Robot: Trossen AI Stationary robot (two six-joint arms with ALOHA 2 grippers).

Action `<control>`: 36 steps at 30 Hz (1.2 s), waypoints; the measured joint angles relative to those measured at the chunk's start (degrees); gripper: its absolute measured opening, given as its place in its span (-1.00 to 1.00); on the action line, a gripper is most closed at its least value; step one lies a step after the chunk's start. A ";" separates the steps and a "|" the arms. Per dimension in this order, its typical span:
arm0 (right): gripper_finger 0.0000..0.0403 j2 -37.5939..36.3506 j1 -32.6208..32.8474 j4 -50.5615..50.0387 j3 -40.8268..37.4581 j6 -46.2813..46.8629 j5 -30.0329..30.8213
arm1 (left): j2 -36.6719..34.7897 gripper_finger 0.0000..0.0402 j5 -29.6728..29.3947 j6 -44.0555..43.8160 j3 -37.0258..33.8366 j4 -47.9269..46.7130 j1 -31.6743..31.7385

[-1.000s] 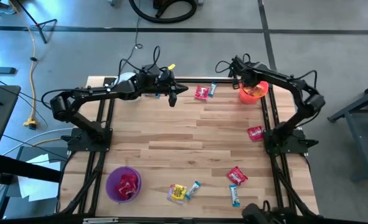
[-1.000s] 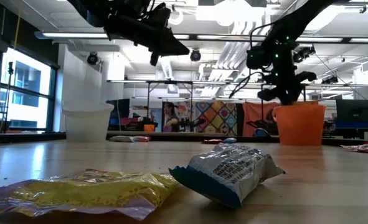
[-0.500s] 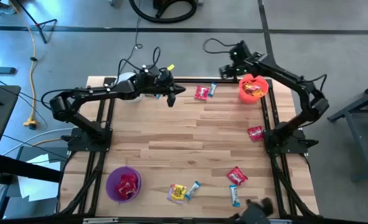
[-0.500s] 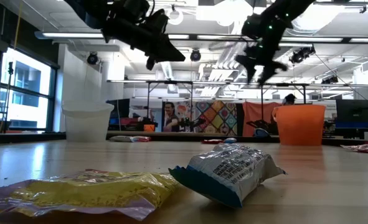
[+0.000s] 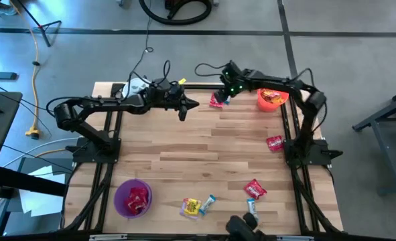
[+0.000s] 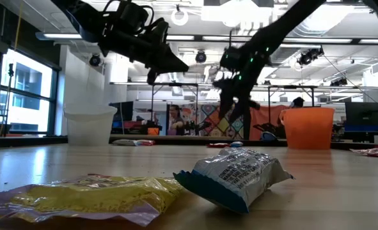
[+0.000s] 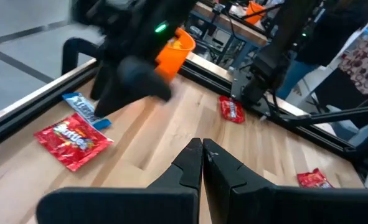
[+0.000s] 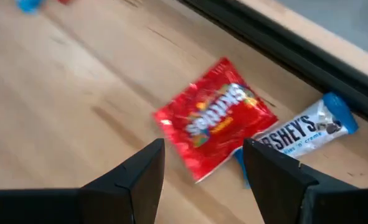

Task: Sort candy
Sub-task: Put the red candy into the purple bucket

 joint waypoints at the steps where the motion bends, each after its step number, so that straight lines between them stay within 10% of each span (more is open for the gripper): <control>1: 0.05 1.19 -0.24 0.54 -0.03 -0.01 0.52 | 0.00 -1.00 0.09 -0.02 0.00 0.00 -0.20; 12: 0.05 8.09 -2.89 4.26 0.02 5.32 7.56 | 0.00 -1.00 0.09 -0.28 -0.02 -0.11 -0.96; 25: 0.02 11.28 -2.95 7.30 0.39 8.28 1.60 | -0.02 -1.00 0.07 -1.05 -0.04 -0.17 -0.96; 36: -0.85 11.85 -2.83 11.55 0.20 7.30 0.68 | -0.02 -1.00 0.04 -1.67 -0.04 -0.17 -0.96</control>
